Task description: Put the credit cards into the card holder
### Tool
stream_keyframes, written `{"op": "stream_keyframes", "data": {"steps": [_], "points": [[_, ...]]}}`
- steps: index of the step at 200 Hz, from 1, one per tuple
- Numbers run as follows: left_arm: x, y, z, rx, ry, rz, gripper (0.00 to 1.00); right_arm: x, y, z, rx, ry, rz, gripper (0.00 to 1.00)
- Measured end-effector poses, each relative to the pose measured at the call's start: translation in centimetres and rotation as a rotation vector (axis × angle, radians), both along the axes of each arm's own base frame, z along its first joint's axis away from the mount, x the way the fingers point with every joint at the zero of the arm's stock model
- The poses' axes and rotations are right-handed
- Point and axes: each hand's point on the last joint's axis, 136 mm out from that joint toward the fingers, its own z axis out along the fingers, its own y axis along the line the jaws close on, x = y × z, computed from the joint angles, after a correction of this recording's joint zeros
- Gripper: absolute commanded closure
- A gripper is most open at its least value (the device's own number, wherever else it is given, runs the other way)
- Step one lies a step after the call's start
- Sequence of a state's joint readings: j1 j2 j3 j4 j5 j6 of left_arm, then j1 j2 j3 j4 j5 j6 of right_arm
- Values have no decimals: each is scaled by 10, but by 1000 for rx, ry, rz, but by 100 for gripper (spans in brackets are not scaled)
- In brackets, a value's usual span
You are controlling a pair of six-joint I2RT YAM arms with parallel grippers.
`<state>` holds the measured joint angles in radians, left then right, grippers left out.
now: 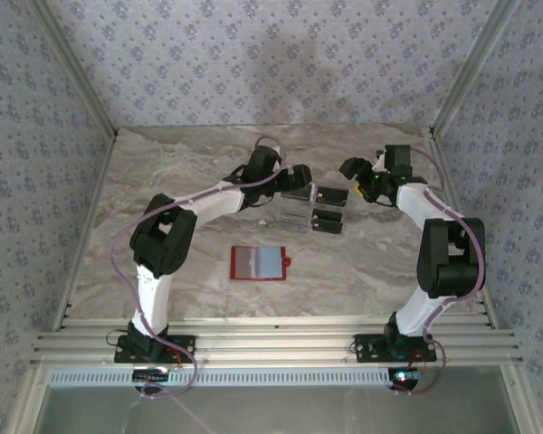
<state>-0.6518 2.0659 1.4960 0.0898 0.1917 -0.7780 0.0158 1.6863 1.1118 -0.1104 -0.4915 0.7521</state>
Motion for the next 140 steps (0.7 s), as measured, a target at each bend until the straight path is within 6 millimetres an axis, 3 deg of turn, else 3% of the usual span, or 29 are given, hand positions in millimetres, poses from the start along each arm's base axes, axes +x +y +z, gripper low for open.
{"op": "stream_keyframes", "data": {"steps": [53, 140], "points": [[13, -20, 1, -32, -16, -8, 0, -14, 0, -17, 18, 37, -14, 21], [38, -51, -2, -65, -31, -34, 0, -41, -1, -3, 45, 6, -40, 21]]}}
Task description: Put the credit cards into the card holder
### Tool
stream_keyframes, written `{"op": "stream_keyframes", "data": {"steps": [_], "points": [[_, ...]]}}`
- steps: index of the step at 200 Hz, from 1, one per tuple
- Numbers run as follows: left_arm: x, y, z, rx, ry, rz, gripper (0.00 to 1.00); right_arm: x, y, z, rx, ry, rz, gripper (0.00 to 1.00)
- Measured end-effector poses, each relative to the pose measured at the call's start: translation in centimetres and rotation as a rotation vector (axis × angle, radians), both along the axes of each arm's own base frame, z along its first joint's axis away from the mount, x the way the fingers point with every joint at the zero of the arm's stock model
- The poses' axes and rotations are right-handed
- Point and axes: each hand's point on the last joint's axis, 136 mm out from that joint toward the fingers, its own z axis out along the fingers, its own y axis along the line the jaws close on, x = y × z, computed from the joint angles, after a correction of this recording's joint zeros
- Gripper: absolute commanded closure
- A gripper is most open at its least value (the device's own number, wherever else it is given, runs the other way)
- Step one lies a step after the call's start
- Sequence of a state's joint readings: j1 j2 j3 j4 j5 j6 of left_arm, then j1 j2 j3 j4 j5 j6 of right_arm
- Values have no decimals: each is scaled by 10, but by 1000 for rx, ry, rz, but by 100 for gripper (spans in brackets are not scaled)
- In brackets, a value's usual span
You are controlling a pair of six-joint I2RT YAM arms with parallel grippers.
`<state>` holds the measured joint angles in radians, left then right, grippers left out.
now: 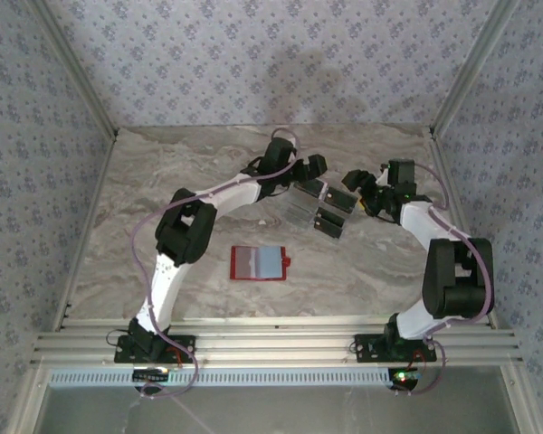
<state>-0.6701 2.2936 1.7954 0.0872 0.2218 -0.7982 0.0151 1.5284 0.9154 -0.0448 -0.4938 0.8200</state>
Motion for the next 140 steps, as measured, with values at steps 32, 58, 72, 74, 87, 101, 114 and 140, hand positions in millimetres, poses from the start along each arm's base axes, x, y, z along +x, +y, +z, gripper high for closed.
{"op": "stream_keyframes", "data": {"steps": [32, 58, 72, 74, 87, 101, 114, 140], "points": [[9, -13, 0, -15, -4, -19, 0, -10, 2, 0, -1, 0, -3, 21], [15, -26, 4, -29, -13, -37, 0, -15, 0, 7, -14, -14, -15, 20], [16, -31, 6, -33, -15, -49, 0, -17, -3, 13, -26, -26, -28, 20], [16, -31, 6, -34, -16, -49, 0, -18, -4, 14, -28, -27, -29, 20], [16, -32, 9, -31, -16, -54, 0, -21, -7, 20, -46, -35, -42, 20], [17, -31, 9, -26, -18, -59, 0, -26, -11, 25, -72, -44, -49, 20], [17, -28, 7, -19, -16, -60, 0, -32, -13, 30, -104, -50, -44, 21], [15, -2, -4, 18, 17, -38, 0, -41, -6, 40, -193, -55, 20, 23]]}}
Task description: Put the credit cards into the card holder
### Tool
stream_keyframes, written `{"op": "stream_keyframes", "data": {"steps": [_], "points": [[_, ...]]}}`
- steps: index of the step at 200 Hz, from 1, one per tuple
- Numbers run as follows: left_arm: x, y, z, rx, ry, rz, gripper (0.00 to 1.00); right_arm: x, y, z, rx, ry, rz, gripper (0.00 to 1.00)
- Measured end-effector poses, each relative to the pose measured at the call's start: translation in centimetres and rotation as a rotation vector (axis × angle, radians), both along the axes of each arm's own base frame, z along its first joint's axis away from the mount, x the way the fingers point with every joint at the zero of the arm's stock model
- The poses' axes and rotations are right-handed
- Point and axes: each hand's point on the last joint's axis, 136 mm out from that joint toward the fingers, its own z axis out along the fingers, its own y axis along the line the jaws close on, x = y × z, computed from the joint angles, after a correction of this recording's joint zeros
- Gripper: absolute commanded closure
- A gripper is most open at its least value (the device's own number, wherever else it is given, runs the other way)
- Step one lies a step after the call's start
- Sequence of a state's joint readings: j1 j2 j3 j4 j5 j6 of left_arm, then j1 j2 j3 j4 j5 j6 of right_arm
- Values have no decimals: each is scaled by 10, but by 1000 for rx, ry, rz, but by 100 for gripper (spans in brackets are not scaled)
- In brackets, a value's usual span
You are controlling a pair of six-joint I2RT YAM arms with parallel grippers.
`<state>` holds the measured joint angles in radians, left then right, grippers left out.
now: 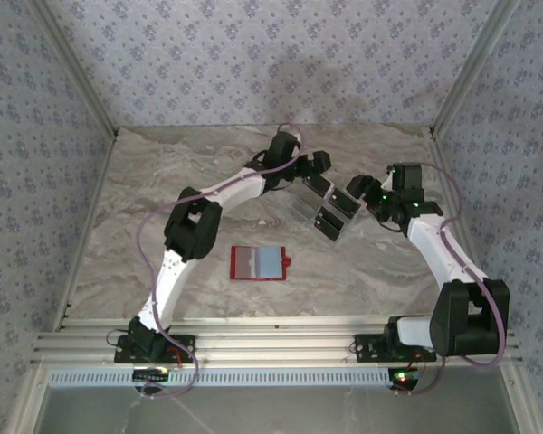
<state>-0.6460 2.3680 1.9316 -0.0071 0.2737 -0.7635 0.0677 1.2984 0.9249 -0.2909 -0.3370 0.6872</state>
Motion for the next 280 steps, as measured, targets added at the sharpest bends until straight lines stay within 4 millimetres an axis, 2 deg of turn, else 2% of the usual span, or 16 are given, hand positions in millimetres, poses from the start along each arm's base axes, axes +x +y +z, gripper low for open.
{"op": "stream_keyframes", "data": {"steps": [29, 50, 71, 86, 101, 125, 146, 166, 208, 239, 280], "points": [[-5, 52, 6, 37, 26, 56, 0, -9, 40, 21, -123, -26, 162, 25], [-13, 95, 30, 43, 4, 109, 0, -8, 79, 35, -218, -49, 307, 29], [-28, 138, 56, 43, -23, 166, 0, -3, 114, 35, -323, -47, 439, 37], [-44, 167, 68, 52, -36, 204, 0, 1, 136, 24, -416, -21, 530, 43], [-59, 192, 69, 74, -34, 240, 0, 5, 152, 7, -506, 16, 600, 47], [-87, 234, 53, 137, 5, 301, 0, 9, 166, -24, -650, 89, 690, 51], [-114, 261, 36, 184, 45, 337, 0, 10, 171, -47, -767, 147, 749, 54], [-135, 276, 27, 207, 66, 353, 0, 11, 171, -63, -853, 188, 787, 56], [-157, 289, 19, 219, 73, 371, 0, 14, 169, -82, -968, 233, 830, 62], [-165, 296, 9, 233, 93, 380, 0, 17, 164, -93, -1025, 259, 842, 63], [-168, 297, 5, 234, 100, 382, 0, 20, 157, -105, -1092, 283, 855, 65]]}}
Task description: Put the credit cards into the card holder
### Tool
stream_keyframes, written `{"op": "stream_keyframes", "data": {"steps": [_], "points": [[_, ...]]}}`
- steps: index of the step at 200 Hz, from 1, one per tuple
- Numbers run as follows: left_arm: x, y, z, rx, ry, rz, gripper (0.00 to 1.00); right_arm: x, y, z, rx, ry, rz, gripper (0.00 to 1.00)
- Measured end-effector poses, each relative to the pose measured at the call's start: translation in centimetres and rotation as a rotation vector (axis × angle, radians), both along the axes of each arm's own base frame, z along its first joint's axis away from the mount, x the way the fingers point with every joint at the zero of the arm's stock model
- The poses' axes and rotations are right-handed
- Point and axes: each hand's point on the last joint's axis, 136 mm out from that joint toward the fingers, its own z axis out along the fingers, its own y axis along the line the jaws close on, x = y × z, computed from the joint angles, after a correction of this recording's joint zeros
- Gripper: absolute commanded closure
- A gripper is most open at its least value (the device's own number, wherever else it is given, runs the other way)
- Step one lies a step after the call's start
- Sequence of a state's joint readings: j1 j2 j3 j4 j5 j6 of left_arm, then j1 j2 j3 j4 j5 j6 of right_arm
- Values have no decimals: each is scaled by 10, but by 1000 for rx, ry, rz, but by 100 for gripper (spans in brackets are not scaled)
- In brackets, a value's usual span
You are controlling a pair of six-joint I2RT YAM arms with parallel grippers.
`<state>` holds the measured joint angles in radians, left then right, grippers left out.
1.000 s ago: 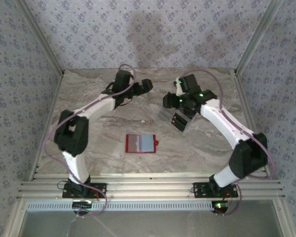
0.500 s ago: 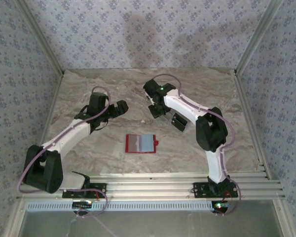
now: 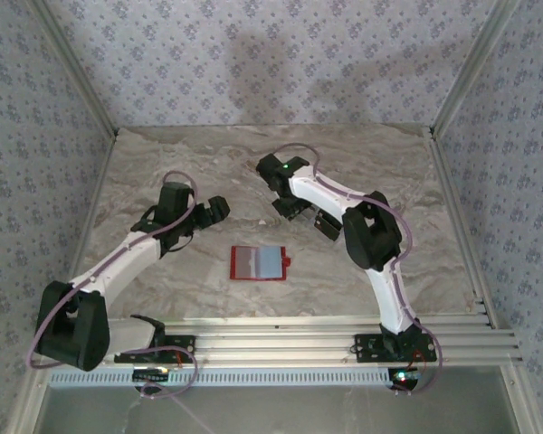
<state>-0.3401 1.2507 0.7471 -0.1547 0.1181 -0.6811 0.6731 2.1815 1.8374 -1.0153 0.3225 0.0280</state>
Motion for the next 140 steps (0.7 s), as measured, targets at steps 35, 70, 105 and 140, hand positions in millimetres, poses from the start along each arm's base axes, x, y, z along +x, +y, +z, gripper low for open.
{"op": "stream_keyframes", "data": {"steps": [35, 70, 105, 140], "points": [[-1, 0, -3, 2, 6, 0, 0, 3, 1, -2, -24, -5, 20, 72], [-1, 0, -3, 1, 6, 0, 0, 3, 0, -6, -37, 0, 25, 78], [-1, 0, -3, 0, 1, 0, 0, 4, -1, -8, -45, 3, 34, 85], [1, 0, -1, -4, -9, 0, 0, 3, -2, -7, -50, 6, 42, 91]]}}
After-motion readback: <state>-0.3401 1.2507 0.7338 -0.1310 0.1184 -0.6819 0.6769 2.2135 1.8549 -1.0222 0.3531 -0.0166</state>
